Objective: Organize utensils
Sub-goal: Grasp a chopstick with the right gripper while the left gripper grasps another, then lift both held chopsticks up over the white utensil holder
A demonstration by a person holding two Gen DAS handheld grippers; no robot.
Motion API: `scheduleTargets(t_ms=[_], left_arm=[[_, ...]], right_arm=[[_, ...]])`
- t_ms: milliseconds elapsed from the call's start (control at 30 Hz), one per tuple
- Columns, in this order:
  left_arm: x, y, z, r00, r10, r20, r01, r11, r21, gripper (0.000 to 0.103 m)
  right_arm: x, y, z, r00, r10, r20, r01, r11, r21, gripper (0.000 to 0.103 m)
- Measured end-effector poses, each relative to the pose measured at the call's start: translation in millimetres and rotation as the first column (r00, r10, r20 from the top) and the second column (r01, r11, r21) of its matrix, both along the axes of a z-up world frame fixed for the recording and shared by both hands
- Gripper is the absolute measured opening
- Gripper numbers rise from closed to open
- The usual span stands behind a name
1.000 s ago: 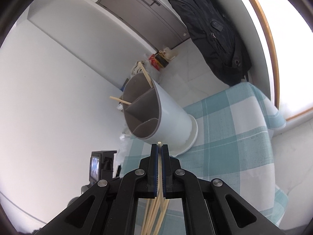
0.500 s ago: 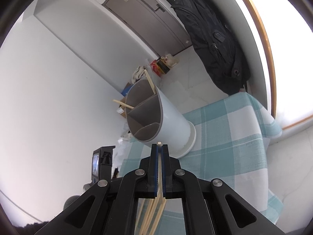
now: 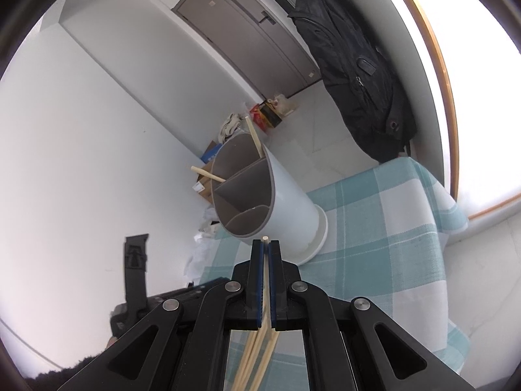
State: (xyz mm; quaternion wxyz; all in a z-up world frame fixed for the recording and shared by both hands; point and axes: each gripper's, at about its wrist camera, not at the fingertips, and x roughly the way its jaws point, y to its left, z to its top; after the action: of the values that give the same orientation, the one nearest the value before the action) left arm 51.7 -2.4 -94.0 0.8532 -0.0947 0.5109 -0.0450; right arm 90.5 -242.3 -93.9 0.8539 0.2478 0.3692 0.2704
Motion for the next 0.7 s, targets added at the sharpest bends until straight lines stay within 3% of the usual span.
scheduleTargets(t_ms=[100,300,700], left_arm=[[-7.9,-3.2,19.8,0.999,0.009,0.053,-0.007,1.000,-0.026,0.002],[-20.8,-13.8,52.0,0.986,-0.029,0.166,0.031,0.999,-0.011,0.002],[-18.4,-7.9,77.8,0.969,-0.083,0.235,0.086,0.996,-0.003,0.002]], right_arm=[[-2.7,1.1,4.0,1.000,0.006,0.018,-0.006,1.000,-0.005,0.002],[-13.1,14.5,18.1,0.995,0.042,0.094,-0.039,0.999,-0.034,0.002],[-18.7,36.0,43.6,0.986,0.066,0.154,-0.051,0.994,-0.096,0.002]])
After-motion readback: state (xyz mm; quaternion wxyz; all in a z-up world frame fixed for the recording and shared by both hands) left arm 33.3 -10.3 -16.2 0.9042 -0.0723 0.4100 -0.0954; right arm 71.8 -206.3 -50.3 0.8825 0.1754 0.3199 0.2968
